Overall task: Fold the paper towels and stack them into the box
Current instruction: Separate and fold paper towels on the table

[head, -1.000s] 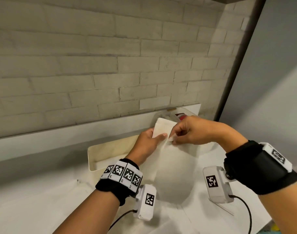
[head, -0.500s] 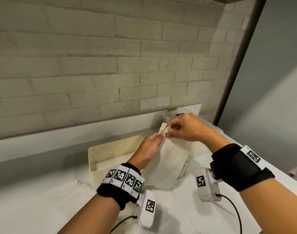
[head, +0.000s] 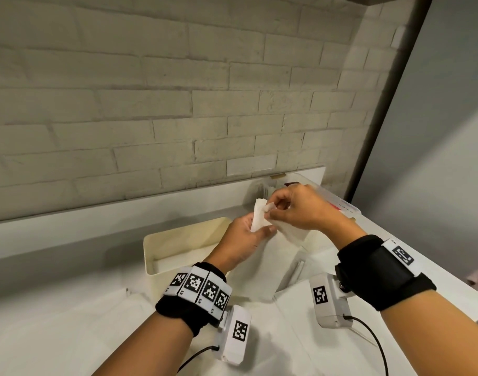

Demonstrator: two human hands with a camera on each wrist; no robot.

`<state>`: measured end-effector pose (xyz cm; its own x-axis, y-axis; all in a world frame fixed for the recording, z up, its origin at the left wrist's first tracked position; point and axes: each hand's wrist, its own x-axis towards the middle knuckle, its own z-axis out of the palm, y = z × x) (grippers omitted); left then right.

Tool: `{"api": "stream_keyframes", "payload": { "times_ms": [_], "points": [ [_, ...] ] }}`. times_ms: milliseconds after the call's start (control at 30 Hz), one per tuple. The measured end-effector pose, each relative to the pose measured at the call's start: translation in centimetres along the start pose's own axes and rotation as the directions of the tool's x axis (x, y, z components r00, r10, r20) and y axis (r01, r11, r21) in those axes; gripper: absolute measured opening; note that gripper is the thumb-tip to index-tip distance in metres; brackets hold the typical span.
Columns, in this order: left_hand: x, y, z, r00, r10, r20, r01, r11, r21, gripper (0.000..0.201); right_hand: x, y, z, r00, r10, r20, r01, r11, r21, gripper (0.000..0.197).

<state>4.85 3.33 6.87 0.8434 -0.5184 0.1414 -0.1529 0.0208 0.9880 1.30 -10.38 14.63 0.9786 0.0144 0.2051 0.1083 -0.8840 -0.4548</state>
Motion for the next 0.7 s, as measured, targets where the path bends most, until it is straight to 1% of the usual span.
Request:
{"api": "stream_keyframes", "payload": {
  "times_ms": [33, 67, 133, 167, 200, 233, 300, 367, 433, 500, 533, 633, 700],
  "points": [
    [0.0, 0.0, 0.0, 1.0, 0.001, -0.007, -0.001, 1.0, 0.001, 0.014, 0.0, -0.1, 0.0, 1.0, -0.005, 0.0, 0.005, 1.0, 0.021, 0.03],
    [-0.1, 0.0, 0.0, 1.0, -0.002, -0.013, 0.002, 1.0, 0.004, 0.012, 0.0, -0.2, -0.1, 1.0, -0.012, 0.015, 0.011, 0.999, 0.039, 0.043],
    [-0.1, 0.2, -0.2, 1.0, -0.013, -0.002, 0.013, 1.0, 0.028, 0.009, 0.1, -0.4, -0.4, 0.996, -0.002, 0.085, -0.002, 0.999, 0.052, 0.069],
    [-0.2, 0.3, -0.4, 1.0, -0.017, 0.01, 0.016, 0.999, 0.045, 0.009, 0.1, -0.5, -0.5, 0.992, 0.012, 0.127, -0.019, 0.999, 0.051, 0.075],
    [-0.2, 0.4, -0.5, 1.0, -0.018, 0.023, 0.017, 0.998, 0.066, 0.008, 0.2, -0.6, -0.5, 0.987, 0.023, 0.16, -0.031, 0.998, 0.05, 0.075],
    [-0.3, 0.6, -0.7, 1.0, -0.013, 0.023, 0.011, 0.996, 0.089, 0.008, 0.5, -0.7, -0.5, 0.984, 0.019, 0.177, -0.029, 0.998, 0.053, 0.071],
    [-0.5, 0.8, -1.1, 1.0, 0.008, 0.009, -0.009, 0.991, 0.13, 0.011, 0.8, -1.0, -0.3, 0.986, -0.003, 0.168, -0.011, 0.997, 0.079, 0.059],
    [-0.8, 0.8, -1.8, 1.0, -0.001, -0.026, 0.005, 0.988, 0.156, 0.021, 1.2, -1.5, 0.0, 0.991, -0.016, 0.131, 0.002, 0.994, 0.105, 0.051],
    [-1.3, 0.6, -3.0, 0.998, -0.036, -0.053, 0.045, 0.983, 0.179, 0.032, 1.8, -2.0, 0.3, 0.996, -0.009, 0.083, -0.002, 0.992, 0.128, 0.047],
    [-2.0, 0.4, -4.8, 0.995, -0.064, -0.072, 0.079, 0.972, 0.223, 0.037, 2.6, -2.2, 0.8, 1.0, 0.008, 0.02, -0.011, 0.984, 0.179, 0.044],
    [-2.2, 0.3, -5.8, 0.994, -0.08, -0.08, 0.097, 0.964, 0.247, 0.035, 3.1, -2.1, 1.1, 0.999, 0.024, -0.02, -0.019, 0.976, 0.216, 0.043],
    [-2.9, 0.5, -9.6, 0.98, -0.128, -0.151, 0.172, 0.927, 0.332, 0.019, 4.9, -2.1, 2.8, 0.988, 0.115, -0.103, -0.074, 0.939, 0.336, 0.04],
    [-3.0, 0.6, -12.2, 0.962, -0.154, -0.227, 0.234, 0.894, 0.381, 0.017, 6.0, -2.3, 4.3, 0.979, 0.163, -0.12, -0.117, 0.941, 0.318, 0.038]
  ]
}}
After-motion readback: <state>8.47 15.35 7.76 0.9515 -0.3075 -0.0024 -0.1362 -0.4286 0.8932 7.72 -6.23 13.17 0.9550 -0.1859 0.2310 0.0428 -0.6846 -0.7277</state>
